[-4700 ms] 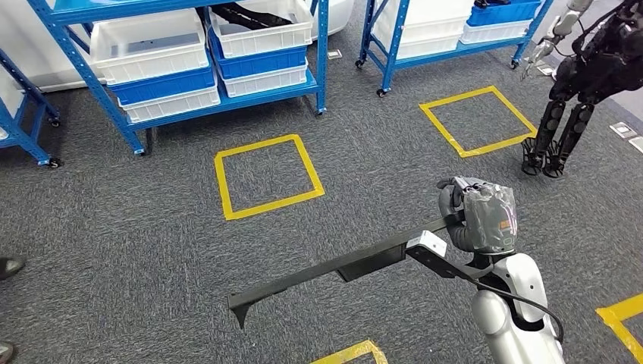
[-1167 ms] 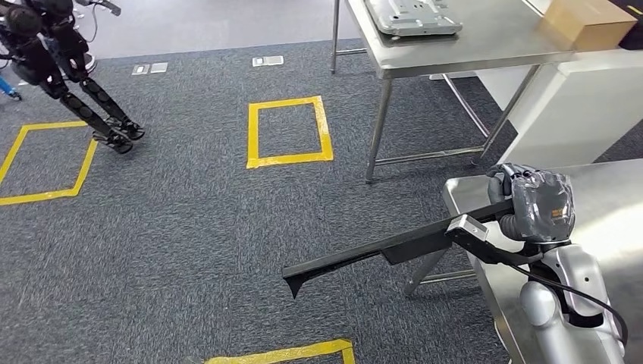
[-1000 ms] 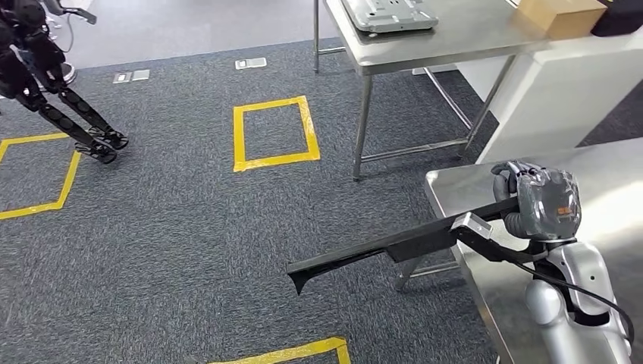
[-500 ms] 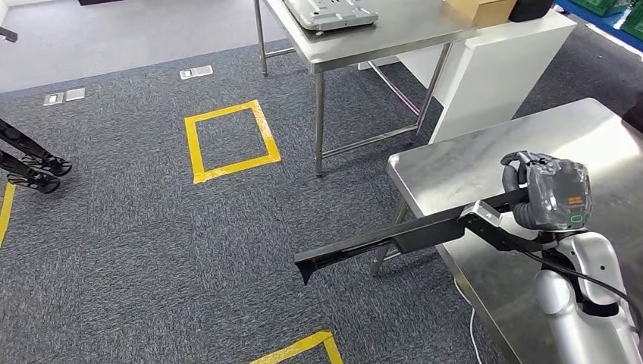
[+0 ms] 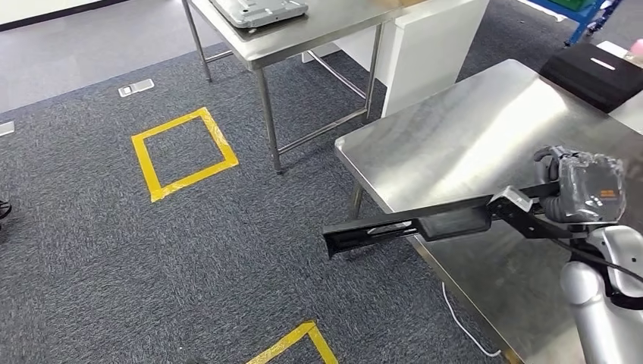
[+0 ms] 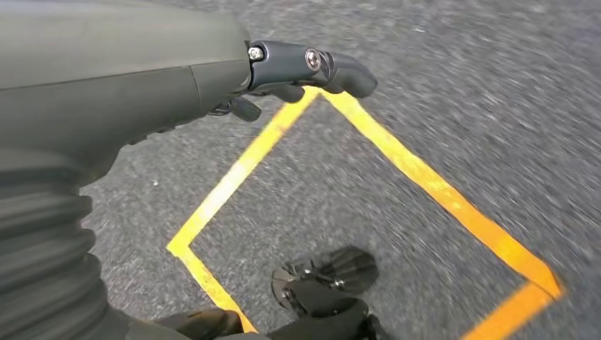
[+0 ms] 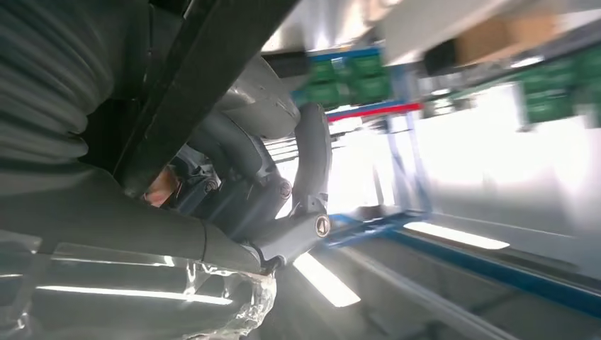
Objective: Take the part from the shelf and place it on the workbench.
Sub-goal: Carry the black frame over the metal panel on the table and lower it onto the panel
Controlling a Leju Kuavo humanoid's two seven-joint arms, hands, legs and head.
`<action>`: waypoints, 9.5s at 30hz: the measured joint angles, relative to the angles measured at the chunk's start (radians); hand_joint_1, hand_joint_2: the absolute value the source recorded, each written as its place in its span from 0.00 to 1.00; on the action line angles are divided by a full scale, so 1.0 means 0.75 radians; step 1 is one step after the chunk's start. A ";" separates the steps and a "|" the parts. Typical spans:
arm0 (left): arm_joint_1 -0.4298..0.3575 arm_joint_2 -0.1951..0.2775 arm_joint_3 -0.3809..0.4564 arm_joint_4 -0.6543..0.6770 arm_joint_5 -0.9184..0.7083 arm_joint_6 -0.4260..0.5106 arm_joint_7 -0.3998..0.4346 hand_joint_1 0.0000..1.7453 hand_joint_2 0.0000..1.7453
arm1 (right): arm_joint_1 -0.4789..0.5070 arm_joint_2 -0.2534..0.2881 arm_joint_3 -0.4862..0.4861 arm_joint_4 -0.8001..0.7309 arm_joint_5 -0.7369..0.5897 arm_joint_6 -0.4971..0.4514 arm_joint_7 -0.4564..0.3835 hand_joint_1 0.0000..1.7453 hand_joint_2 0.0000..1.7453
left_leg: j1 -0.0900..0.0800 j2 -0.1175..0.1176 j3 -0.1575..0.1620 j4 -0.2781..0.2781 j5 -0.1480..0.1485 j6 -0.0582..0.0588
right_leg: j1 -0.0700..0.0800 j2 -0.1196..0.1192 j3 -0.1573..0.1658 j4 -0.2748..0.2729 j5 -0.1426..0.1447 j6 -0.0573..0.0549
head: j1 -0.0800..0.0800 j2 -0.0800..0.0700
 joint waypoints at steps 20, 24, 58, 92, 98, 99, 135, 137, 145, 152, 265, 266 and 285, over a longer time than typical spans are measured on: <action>0.001 -0.002 0.053 -0.001 0.047 -0.053 -0.172 0.00 1.00 | -0.174 -0.164 -0.210 0.424 -0.053 -0.013 0.025 1.00 1.00 | 0.026 -0.099 0.002 -0.064 0.068 0.035 | -0.006 0.056 -0.245 0.381 -0.116 0.066 | 0.012 0.000; -0.002 -0.002 0.057 -0.001 0.059 -0.092 -0.202 0.00 1.00 | -0.185 -0.171 -0.217 0.455 -0.051 -0.012 0.030 1.00 1.00 | 0.020 -0.028 0.003 -0.062 0.061 0.025 | -0.001 -0.019 -0.068 0.095 -0.023 0.097 | 0.014 0.000; -0.028 -0.010 0.060 -0.002 -0.012 -0.040 -0.257 0.00 1.00 | -0.899 0.002 0.161 1.318 0.182 0.191 -0.173 1.00 1.00 | 0.001 -0.133 -0.015 -0.051 0.077 0.005 | 0.023 0.051 -0.054 0.014 0.042 0.018 | 0.004 0.000; -0.030 -0.009 0.060 -0.002 -0.042 0.005 -0.122 0.00 1.00 | -1.148 0.019 0.315 1.462 0.193 0.085 0.218 1.00 1.00 | 0.000 -0.138 -0.021 -0.051 0.079 0.004 | 0.023 0.045 -0.062 0.014 0.042 0.018 | 0.004 0.000; -0.030 -0.010 0.060 -0.002 -0.050 0.008 -0.115 0.00 1.00 | -1.148 0.009 0.314 1.467 0.193 0.085 0.214 1.00 1.00 | 0.000 -0.138 -0.021 -0.051 0.079 0.004 | 0.024 0.045 -0.062 0.014 0.042 0.018 | 0.004 0.000; -0.030 -0.010 0.060 -0.002 -0.051 0.007 -0.114 0.00 1.00 | -1.148 0.006 0.313 1.468 0.193 0.085 0.212 1.00 1.00 | 0.000 -0.138 -0.021 -0.051 0.079 0.004 | 0.024 0.045 -0.062 0.014 0.042 0.018 | 0.004 0.000; -0.031 -0.008 0.061 -0.002 -0.033 -0.070 -0.125 0.00 1.00 | -1.151 -0.003 0.312 1.477 0.238 0.116 0.217 1.00 1.00 | -0.003 -0.138 -0.025 -0.058 0.072 0.037 | 0.008 0.047 -0.067 0.029 0.057 0.044 | 0.004 0.000; -0.032 -0.008 0.061 -0.002 -0.033 -0.071 -0.126 0.00 1.00 | -1.154 -0.005 0.312 1.477 0.241 0.116 0.218 1.00 1.00 | 0.006 -0.137 -0.012 -0.066 0.068 0.055 | 0.008 0.046 -0.095 0.078 0.036 0.048 | 0.006 0.000; -0.029 -0.012 0.061 -0.002 -0.031 -0.073 -0.126 0.00 1.00 | -1.144 -0.011 0.312 1.483 0.251 0.121 0.224 1.00 1.00 | 0.044 -0.128 0.039 -0.062 0.028 0.011 | -0.032 0.037 -0.188 0.191 0.025 0.121 | 0.013 0.000; -0.034 -0.007 0.061 -0.003 -0.029 -0.072 -0.124 0.00 1.00 | -1.143 -0.016 0.313 1.492 0.252 0.126 0.227 1.00 1.00 | 0.056 -0.121 0.009 0.044 0.026 -0.055 | -0.025 0.056 -0.075 0.037 0.015 0.017 | 0.008 0.000; -0.043 -0.031 0.095 -0.003 -0.029 0.007 -0.190 0.00 0.00 | -1.041 0.291 0.575 1.384 0.069 0.138 -0.119 0.00 0.00 | 0.001 -0.029 -0.030 -0.088 0.110 0.012 | 0.007 -0.011 -0.023 -0.026 0.043 0.037 | -0.016 0.000; -0.043 -0.030 0.095 -0.003 -0.029 0.006 -0.189 0.00 0.00 | -1.041 0.289 0.579 1.384 0.067 0.138 -0.119 0.00 0.00 | 0.001 -0.029 -0.032 -0.086 0.109 0.013 | 0.007 -0.011 -0.023 -0.026 0.044 0.038 | -0.016 0.000; -0.045 -0.029 0.095 -0.003 -0.029 -0.021 -0.187 0.00 0.00 | -1.040 0.227 0.602 1.393 0.039 0.202 -0.072 0.00 0.00 | -0.005 -0.047 -0.066 -0.080 0.153 0.050 | 0.013 0.016 0.049 -0.008 -0.025 0.073 | -0.004 0.000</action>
